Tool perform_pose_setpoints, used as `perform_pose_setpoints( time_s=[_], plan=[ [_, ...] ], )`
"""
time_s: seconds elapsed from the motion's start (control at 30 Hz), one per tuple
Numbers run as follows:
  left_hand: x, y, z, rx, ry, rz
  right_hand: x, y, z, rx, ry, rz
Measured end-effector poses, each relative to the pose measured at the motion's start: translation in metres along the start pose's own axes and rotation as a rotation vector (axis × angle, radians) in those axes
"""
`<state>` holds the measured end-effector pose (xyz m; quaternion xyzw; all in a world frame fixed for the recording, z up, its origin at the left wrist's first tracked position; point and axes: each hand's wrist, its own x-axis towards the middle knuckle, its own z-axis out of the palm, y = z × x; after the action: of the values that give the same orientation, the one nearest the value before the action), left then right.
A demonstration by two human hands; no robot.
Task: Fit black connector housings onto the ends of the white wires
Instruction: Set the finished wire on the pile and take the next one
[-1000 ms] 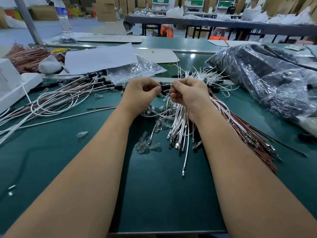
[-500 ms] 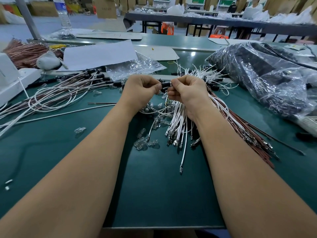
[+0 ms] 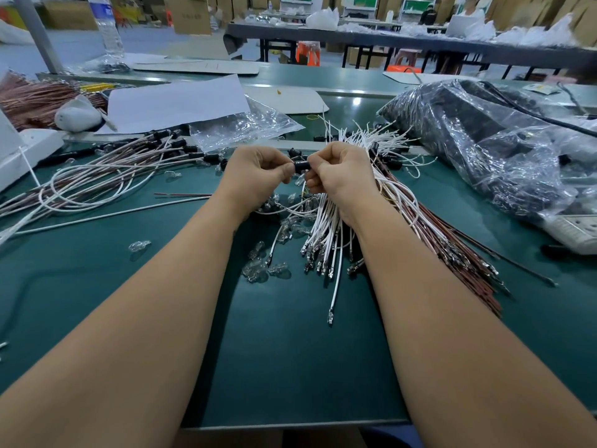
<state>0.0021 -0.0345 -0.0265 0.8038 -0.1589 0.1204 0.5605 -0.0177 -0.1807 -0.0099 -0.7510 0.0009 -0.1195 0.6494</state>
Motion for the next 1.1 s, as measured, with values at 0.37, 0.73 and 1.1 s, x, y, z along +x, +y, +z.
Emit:
perform_pose_setpoints(
  time_s=[0.37, 0.73, 1.1],
  plan=[
    [-0.001, 0.007, 0.007, -0.041, 0.077, 0.001, -0.001, -0.005, 0.0, 0.413, -0.009, 0.111],
    [-0.001, 0.005, 0.006, -0.031, 0.045, 0.029, 0.001, -0.002, 0.004, 0.278, 0.051, 0.057],
    [-0.004, 0.013, 0.007, 0.095, 0.115, 0.119, -0.003, -0.01, 0.003, 0.238, 0.067, 0.027]
  ],
)
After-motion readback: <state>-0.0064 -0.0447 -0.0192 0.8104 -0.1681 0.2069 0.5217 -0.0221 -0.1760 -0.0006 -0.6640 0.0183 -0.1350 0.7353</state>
